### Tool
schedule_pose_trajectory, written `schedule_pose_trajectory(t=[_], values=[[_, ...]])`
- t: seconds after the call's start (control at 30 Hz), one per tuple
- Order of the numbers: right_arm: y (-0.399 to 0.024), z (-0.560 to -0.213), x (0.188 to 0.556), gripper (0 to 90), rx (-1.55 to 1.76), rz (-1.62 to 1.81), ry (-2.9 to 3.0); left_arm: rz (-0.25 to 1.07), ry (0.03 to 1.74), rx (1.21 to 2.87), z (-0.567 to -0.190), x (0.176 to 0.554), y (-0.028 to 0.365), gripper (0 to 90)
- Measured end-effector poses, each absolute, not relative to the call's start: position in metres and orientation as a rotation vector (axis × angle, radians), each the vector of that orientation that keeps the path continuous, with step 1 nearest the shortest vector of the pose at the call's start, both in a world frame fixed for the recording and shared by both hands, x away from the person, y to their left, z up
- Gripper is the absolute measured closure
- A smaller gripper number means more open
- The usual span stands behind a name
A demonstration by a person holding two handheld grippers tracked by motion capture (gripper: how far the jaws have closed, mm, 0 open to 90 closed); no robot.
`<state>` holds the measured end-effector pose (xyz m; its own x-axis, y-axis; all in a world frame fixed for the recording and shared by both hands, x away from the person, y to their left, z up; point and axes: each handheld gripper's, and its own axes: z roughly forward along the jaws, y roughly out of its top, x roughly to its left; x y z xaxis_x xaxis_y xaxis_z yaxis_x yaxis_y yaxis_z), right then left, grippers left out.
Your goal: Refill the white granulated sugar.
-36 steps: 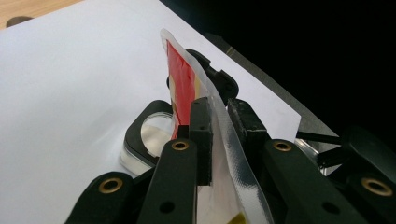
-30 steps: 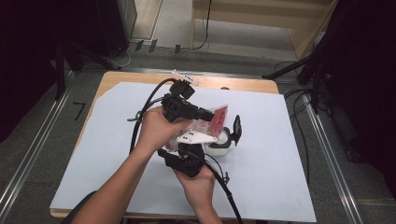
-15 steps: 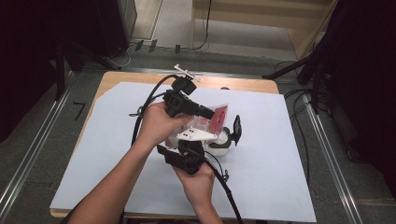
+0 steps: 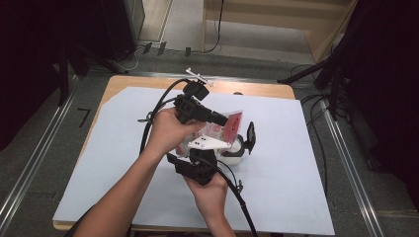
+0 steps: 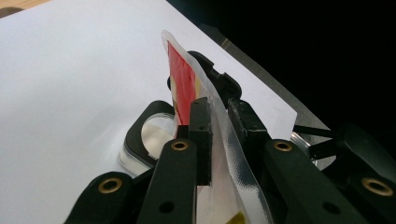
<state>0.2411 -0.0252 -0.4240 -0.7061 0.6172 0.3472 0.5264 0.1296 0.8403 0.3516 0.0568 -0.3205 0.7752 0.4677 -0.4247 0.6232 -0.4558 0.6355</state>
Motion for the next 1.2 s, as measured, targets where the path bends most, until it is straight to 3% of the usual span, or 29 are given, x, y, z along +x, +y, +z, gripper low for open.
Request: schedule_pose_trajectory(t=[1.2], values=[[-0.024, -0.42, 0.237, 64.5, 1.146, 1.649, 2.274, -0.188, 0.795, 2.119, -0.313, 0.342, 0.058, 81.1]])
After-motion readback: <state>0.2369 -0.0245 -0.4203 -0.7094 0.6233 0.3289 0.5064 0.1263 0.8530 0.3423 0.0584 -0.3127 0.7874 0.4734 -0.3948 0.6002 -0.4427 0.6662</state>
